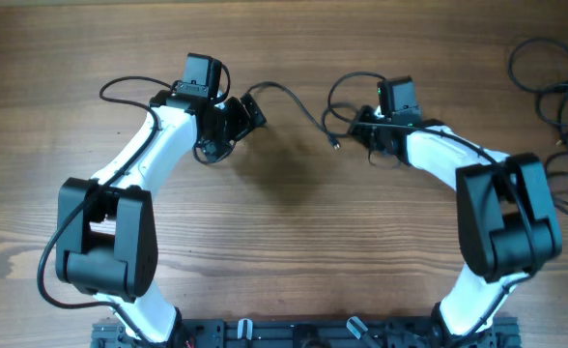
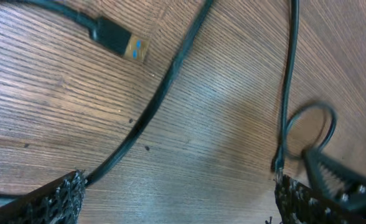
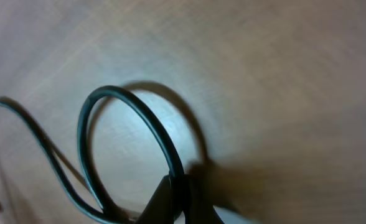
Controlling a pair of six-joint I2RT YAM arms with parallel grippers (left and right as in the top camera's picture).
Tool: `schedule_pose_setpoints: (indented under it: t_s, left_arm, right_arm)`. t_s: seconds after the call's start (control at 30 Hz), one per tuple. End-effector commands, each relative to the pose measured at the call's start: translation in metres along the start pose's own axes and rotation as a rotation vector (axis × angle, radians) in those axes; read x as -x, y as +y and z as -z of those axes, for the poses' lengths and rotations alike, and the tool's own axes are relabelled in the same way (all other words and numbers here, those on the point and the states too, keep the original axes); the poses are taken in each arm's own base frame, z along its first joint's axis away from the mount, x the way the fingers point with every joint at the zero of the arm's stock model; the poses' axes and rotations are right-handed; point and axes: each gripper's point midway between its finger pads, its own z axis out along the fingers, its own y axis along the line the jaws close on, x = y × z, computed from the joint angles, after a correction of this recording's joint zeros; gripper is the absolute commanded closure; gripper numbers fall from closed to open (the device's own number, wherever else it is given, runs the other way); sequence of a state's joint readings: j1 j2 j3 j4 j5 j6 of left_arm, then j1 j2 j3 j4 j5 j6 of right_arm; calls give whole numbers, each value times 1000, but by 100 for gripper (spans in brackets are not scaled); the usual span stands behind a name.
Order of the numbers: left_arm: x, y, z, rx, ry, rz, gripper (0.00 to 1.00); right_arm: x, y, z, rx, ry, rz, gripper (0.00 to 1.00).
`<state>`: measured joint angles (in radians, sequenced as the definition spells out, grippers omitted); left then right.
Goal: Untangle cables
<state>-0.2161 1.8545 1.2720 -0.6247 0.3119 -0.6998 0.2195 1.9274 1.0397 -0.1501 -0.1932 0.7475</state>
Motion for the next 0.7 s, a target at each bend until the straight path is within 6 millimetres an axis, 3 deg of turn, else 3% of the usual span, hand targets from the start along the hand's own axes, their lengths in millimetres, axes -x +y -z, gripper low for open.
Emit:
schedule_pose_setpoints:
  t_s: [0.0, 0.13, 0.3, 0.4, 0.43, 0.47, 0.53, 0.57, 0.67]
  left_arm:
    - [5, -6, 9, -8, -35, -27, 0]
    - [5, -6, 9, -9, -35, -28, 1]
    - [13, -13, 9, -30, -70, -187, 25]
    - [16, -16, 9, -32, -88, -404, 21]
    - [16, -16, 9, -30, -88, -439, 15]
    - [15, -15, 9, -26, -83, -466, 0]
    - [14, -13, 9, -20, -76, -483, 0]
    - [13, -12, 9, -18, -73, -482, 3]
    - [13, -12, 9, -10, -75, -582, 39]
  right_arm:
    - [-9, -8, 21, -58, 21, 25, 96]
    - [-33, -8, 46, -61, 127, 73, 96]
    - [-46, -22, 55, -118, 186, 129, 95]
    - [-46, -24, 54, -125, 184, 128, 94]
    - [-45, -23, 54, -122, 181, 128, 93]
    - [-45, -23, 54, -120, 178, 129, 92]
    - [-43, -21, 54, -116, 173, 130, 91]
    - [-43, -21, 53, -113, 170, 131, 91]
    - [-42, -20, 53, -111, 167, 132, 89]
